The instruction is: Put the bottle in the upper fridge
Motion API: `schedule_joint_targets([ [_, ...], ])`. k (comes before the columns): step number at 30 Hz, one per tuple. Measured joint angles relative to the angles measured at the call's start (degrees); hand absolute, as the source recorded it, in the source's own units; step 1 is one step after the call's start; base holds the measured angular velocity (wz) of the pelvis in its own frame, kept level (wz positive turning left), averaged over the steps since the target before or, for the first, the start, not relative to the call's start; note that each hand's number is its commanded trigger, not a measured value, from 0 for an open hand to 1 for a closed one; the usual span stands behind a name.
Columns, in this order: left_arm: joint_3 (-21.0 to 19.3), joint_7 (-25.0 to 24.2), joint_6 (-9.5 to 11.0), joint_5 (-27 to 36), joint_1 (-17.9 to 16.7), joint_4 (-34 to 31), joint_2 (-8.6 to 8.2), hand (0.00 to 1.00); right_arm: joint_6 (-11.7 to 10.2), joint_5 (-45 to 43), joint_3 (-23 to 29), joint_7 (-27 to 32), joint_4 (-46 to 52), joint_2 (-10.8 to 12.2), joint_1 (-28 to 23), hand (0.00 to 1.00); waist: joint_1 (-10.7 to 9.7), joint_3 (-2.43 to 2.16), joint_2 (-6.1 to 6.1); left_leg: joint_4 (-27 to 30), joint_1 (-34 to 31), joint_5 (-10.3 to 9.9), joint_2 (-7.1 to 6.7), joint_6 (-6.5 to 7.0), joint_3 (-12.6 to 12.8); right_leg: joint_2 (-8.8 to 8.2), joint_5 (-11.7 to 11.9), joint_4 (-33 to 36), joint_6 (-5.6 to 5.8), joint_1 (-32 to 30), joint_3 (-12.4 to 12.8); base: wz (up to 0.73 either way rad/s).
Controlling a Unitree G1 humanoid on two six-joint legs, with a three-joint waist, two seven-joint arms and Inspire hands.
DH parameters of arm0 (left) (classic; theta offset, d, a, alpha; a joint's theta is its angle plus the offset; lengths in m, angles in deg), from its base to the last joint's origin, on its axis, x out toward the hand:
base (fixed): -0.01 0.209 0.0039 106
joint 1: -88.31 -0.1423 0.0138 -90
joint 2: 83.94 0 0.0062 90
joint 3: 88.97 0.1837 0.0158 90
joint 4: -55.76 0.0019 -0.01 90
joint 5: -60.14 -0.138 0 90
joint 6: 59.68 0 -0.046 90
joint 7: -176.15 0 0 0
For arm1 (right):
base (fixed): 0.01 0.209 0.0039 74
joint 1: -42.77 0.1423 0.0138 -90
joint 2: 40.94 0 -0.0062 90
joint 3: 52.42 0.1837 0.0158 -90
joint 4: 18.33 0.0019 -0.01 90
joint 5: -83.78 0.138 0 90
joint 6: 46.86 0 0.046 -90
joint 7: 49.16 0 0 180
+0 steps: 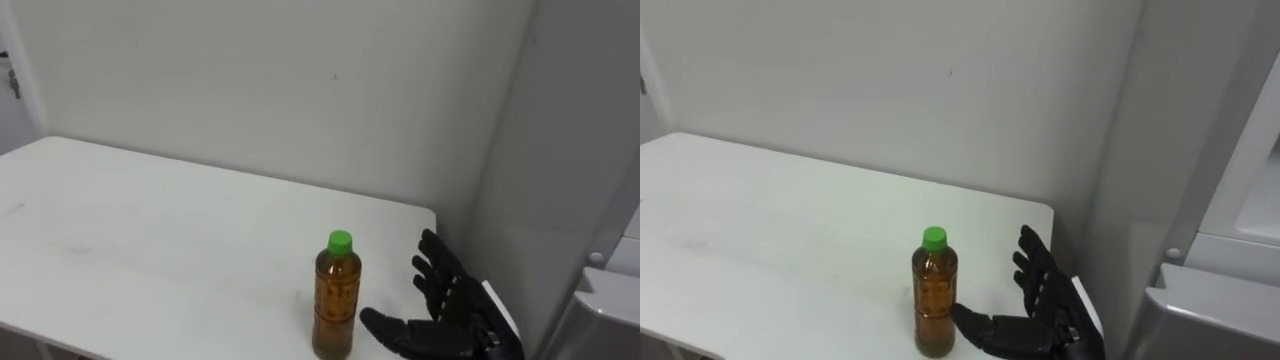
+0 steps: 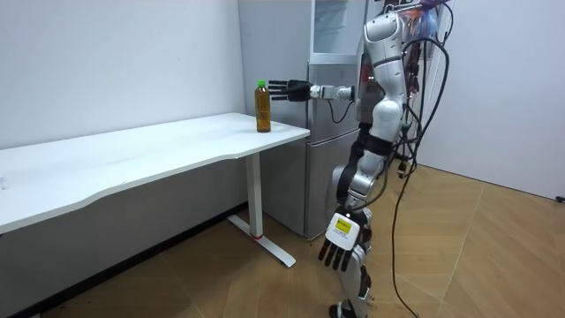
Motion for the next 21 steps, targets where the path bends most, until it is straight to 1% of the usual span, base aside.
schedule_joint_targets([
  [5, 0.21, -0.73, -0.02, 0.04, -0.16, -0.08, -0.05, 0.00, 0.00, -0.29, -0.48, 0.19, -4.75, -0.02, 2.56, 0.00, 0.30, -0.14, -0.40, 0.00, -0.26, 0.62, -0.81, 0.36, -0.76, -1.03, -0.06, 0.56, 0.09, -0.12, -0.72, 0.09],
  [7, 0.20, -0.91, -0.02, 0.02, -0.19, -0.11, -0.01, 0.00, 0.00, -0.20, -0.80, 1.23, -5.58, -0.09, 2.71, 0.00, 0.78, -0.18, -0.51, -0.01, -0.27, 0.74, -0.96, 0.44, -1.13, -1.21, -0.05, 0.56, 0.19, 0.01, -0.96, 0.10],
  [8, 0.23, -1.15, -0.02, 0.01, -0.20, -0.12, 0.07, 0.00, 0.00, -0.24, -1.56, 1.72, -5.62, -0.30, 2.75, 0.00, 1.41, -0.17, -0.69, -0.02, -0.27, 0.75, -0.97, 0.44, -1.15, -1.25, -0.05, 0.55, 0.19, 0.01, -1.08, 0.00],
  [9, 0.25, -1.37, -0.02, 0.03, -0.21, -0.18, 0.15, 0.00, -0.05, -0.26, -2.25, 1.72, -5.91, -0.30, 2.81, 0.00, 1.97, -0.12, -0.93, -0.02, -0.26, 0.76, -0.96, 0.42, -1.29, -1.26, -0.05, 0.53, 0.19, 0.08, -1.18, 0.04],
  [11, 0.26, -1.45, -0.02, 0.04, -0.51, -0.52, 0.14, 0.00, -0.12, -0.31, -3.84, 1.80, -7.59, -0.30, 3.52, 0.00, 2.10, -0.12, -1.21, -0.02, -0.18, 0.78, -0.98, 0.43, -1.71, -1.34, -0.11, 0.49, 0.28, 0.35, -1.54, 0.11],
  [13, 0.28, -1.48, -0.02, 0.06, -0.76, -1.46, 0.14, 0.00, -0.12, -0.40, -4.54, 1.96, -8.33, -0.28, 3.77, 0.00, 2.64, 0.06, -1.52, -0.04, -0.25, 0.84, -1.02, 0.50, -1.88, -1.50, -0.19, 0.50, 0.39, 0.41, -1.89, 0.10],
  [14, 0.27, -1.48, -0.02, 0.04, -0.75, -1.89, 0.15, 0.00, -0.12, -0.54, -4.80, 2.14, -8.84, -0.28, 3.98, 0.00, 3.23, 0.20, -1.62, -0.07, -0.28, 0.84, -1.07, 0.51, -2.03, -1.53, -0.22, 0.38, 0.43, 0.50, -2.01, 0.08],
  [17, 0.26, -1.58, -0.02, 0.03, -0.86, -2.29, 0.15, 0.00, -0.11, -0.55, -5.10, 2.96, -9.18, -0.28, 4.33, 0.00, 3.89, 0.26, -1.87, -0.09, -0.67, 0.85, -1.19, 0.53, -2.37, -1.62, -0.38, 0.29, 0.68, 0.41, -2.15, 0.08],
  [18, 0.20, -1.65, -0.03, 0.04, -0.87, -2.29, 0.16, 0.00, -0.11, -0.55, -5.55, 3.47, -9.18, -0.33, 4.67, 0.00, 4.42, 0.26, -1.88, -0.09, -0.72, 0.85, -1.19, 0.53, -2.37, -1.57, -0.38, 0.09, 0.68, 0.41, -2.16, 0.00],
  [21, 0.21, -1.76, -0.02, 0.15, -0.71, -2.37, 0.16, 0.00, -0.12, -0.54, -6.14, 3.84, -9.19, -0.33, 5.08, 0.00, 4.88, 0.26, -1.88, -0.20, -0.81, 0.85, -1.16, 0.54, -2.52, -1.45, -0.35, -0.44, 0.77, 0.67, -2.45, 0.04],
])
